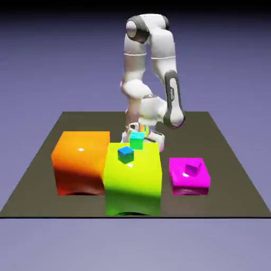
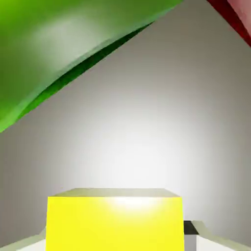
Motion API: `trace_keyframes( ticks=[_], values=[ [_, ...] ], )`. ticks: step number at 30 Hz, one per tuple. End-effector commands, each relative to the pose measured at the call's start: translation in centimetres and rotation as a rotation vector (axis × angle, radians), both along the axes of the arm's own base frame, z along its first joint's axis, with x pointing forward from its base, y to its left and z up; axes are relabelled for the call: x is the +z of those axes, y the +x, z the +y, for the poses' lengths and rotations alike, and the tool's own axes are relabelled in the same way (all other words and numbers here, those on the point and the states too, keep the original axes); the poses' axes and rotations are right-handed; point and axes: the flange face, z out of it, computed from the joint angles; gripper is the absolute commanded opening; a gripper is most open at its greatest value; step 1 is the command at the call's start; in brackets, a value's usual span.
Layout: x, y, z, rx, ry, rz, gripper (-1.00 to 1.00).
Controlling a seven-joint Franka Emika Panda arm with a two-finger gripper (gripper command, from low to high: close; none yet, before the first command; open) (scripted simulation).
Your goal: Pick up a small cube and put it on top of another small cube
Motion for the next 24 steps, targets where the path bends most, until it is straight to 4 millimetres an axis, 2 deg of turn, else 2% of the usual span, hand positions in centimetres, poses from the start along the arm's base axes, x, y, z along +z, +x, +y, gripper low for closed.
trace_keyframes(
  ticks=[1, 3, 9, 15, 17, 24],
  values=[
    [0.3, 1.4, 0.8, 0.011, 0.032, -0.022, -1.0],
    [1.1, 4.3, 2.4, 0.035, 0.094, -0.071, -1.0],
    [2.7, 7.8, 7.8, 0.26, 0.354, -0.126, -1.0],
    [7.0, 11.1, 13.7, 0.452, 0.579, -0.235, -1.0],
    [7.6, 12.8, 15.9, 0.594, 0.614, -0.258, -1.0],
    [8.2, 17.2, 21.0, 1.124, 0.598, -0.289, -1.0]
  ],
)
